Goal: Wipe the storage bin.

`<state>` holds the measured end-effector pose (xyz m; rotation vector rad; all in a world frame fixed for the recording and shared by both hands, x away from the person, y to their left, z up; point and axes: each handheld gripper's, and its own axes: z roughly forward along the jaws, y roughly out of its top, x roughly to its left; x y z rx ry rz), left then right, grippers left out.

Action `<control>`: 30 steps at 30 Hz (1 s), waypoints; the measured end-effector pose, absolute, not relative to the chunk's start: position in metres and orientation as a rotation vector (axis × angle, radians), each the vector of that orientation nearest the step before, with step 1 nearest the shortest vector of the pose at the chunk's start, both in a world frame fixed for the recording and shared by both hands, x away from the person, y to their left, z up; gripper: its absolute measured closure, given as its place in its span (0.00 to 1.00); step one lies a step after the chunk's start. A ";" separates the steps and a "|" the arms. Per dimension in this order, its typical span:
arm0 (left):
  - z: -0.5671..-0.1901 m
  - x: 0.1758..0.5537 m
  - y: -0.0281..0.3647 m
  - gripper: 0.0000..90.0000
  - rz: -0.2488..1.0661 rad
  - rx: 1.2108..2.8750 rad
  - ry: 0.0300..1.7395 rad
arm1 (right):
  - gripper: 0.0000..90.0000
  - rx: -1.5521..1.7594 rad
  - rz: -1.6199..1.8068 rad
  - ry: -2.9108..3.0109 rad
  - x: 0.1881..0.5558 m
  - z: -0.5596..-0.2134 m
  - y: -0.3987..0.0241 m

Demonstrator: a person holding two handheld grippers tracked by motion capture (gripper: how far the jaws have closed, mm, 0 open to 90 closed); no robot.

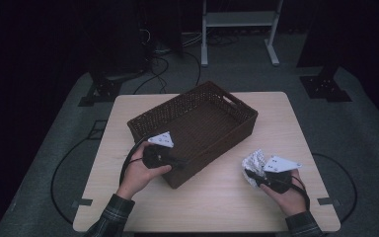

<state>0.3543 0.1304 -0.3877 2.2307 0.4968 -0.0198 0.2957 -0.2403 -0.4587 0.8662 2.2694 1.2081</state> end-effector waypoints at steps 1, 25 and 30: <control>-0.387 0.356 0.126 0.87 -0.024 2.233 0.494 | 0.81 0.869 1.208 2.267 0.296 -0.458 -0.241; -0.381 0.369 0.089 0.65 -0.039 2.219 0.408 | 0.81 0.870 1.203 2.262 0.297 -0.460 -0.244; -0.375 0.370 0.111 0.55 -0.025 2.201 0.416 | 0.81 0.869 1.199 2.265 0.298 -0.460 -0.243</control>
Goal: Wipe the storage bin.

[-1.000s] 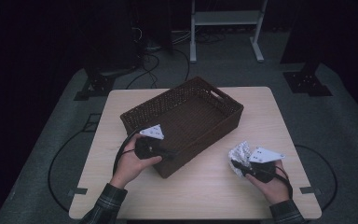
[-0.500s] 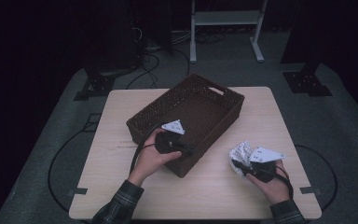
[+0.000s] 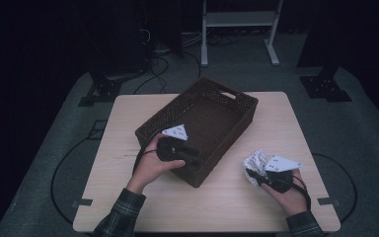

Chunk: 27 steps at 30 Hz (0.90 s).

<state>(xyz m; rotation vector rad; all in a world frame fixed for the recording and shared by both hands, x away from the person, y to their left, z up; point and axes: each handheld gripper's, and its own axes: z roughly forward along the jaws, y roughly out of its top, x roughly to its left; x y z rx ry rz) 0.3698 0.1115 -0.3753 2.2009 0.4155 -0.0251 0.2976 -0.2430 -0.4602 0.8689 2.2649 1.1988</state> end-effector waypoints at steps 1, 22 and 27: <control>-0.375 0.370 0.116 0.54 -0.024 2.193 0.415 | 0.81 0.868 1.198 2.265 0.298 -0.460 -0.243; -0.377 0.393 0.213 0.42 0.090 2.149 0.576 | 0.81 0.872 1.195 2.273 0.298 -0.462 -0.243; -0.382 0.400 0.220 0.41 0.096 2.133 0.587 | 0.81 0.876 1.192 2.273 0.299 -0.462 -0.243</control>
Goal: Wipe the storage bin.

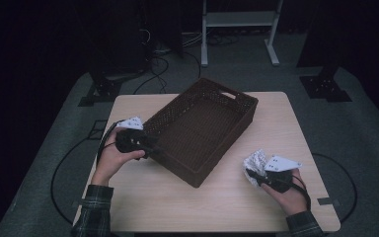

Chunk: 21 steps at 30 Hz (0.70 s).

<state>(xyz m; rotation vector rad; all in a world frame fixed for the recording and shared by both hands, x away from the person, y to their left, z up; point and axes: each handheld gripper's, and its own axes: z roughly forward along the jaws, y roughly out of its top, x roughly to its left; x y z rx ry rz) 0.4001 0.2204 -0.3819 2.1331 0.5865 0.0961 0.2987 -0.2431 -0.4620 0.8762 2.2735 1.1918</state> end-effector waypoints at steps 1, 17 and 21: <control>-0.383 0.403 0.223 0.41 0.102 2.127 0.587 | 0.81 0.875 1.192 2.275 0.299 -0.462 -0.243; -0.387 0.394 0.215 0.40 0.106 2.194 0.513 | 0.81 0.879 1.191 2.275 0.299 -0.462 -0.243; -0.387 0.388 0.212 0.44 0.114 2.210 0.491 | 0.81 0.878 1.190 2.276 0.299 -0.462 -0.244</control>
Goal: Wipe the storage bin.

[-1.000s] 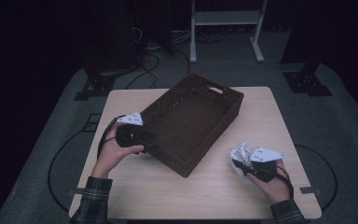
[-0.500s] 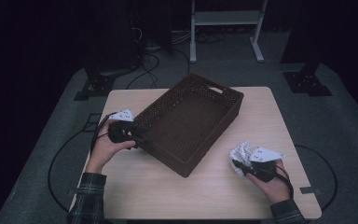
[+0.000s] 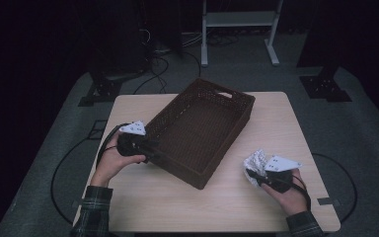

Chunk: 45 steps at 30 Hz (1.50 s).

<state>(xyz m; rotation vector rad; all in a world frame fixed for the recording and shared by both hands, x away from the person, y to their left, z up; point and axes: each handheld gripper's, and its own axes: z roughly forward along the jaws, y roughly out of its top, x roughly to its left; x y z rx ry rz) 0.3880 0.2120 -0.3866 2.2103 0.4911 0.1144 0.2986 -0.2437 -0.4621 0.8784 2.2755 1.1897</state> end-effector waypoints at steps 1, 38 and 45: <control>-0.387 0.387 0.211 0.45 0.117 2.215 0.484 | 0.80 0.878 1.191 2.275 0.299 -0.462 -0.244; -0.393 0.385 0.184 0.67 0.071 2.233 0.480 | 0.80 0.878 1.182 2.265 0.298 -0.462 -0.246; -0.393 0.387 0.196 0.68 0.088 2.222 0.549 | 0.80 0.880 1.178 2.263 0.298 -0.461 -0.246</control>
